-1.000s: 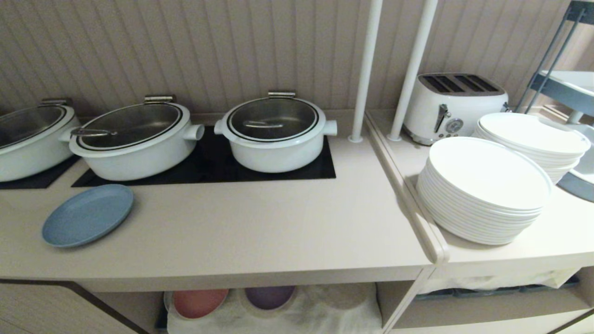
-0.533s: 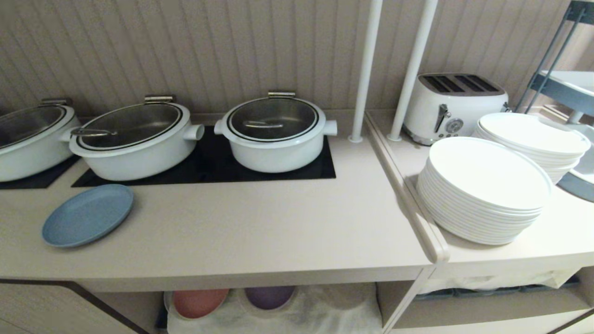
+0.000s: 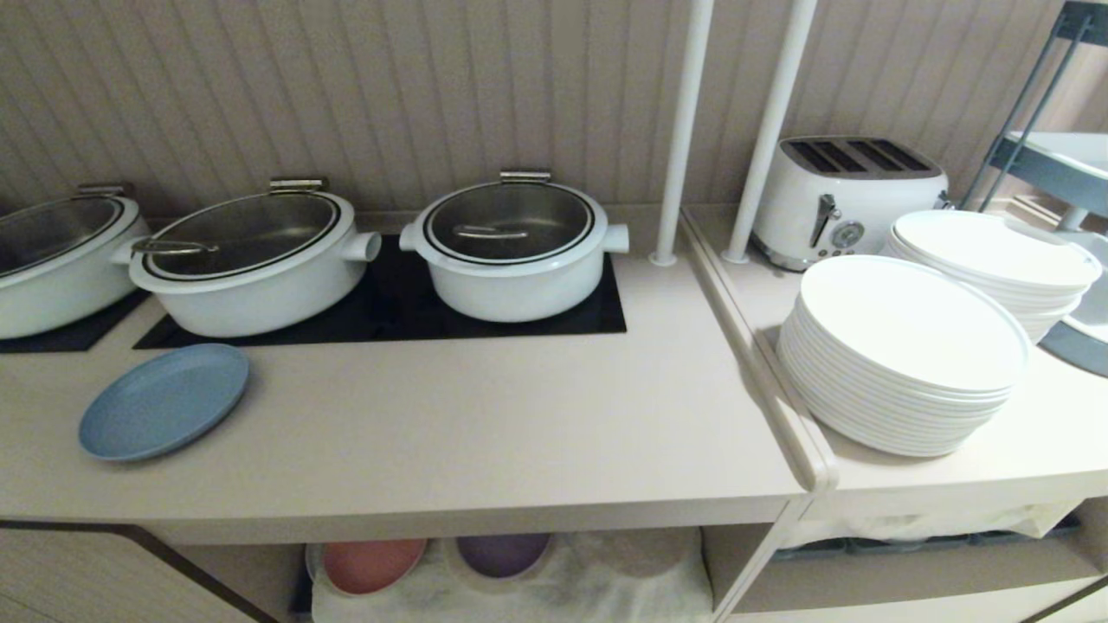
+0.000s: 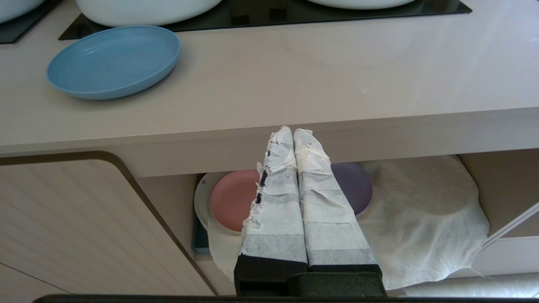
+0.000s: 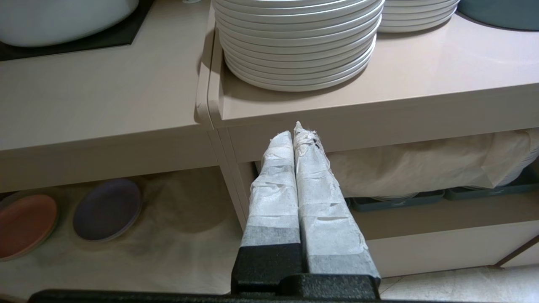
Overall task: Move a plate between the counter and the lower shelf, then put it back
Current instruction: Pick up the plate
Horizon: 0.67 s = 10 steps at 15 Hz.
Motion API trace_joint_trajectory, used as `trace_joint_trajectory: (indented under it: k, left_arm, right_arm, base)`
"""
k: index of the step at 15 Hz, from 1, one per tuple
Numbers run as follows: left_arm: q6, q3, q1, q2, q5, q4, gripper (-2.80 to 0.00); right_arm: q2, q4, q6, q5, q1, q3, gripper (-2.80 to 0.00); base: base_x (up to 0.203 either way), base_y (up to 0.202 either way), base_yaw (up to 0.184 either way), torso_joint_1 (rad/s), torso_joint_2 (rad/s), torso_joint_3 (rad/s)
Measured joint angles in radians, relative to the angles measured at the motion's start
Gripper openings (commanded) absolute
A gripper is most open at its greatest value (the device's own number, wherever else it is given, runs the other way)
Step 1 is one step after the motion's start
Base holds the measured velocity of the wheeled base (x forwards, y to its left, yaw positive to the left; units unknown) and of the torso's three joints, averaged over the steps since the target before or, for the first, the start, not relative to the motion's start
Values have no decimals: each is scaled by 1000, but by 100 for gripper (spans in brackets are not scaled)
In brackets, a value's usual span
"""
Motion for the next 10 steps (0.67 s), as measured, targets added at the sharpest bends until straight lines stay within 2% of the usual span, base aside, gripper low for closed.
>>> trace_joint_trajectory:
  k: [10]
  left_arm:
    - [3, 0, 0, 0, 0, 0, -280]
  right_arm:
    - [0, 0, 0, 0, 0, 0, -280]
  base:
    - [0, 0, 0, 0, 0, 0]
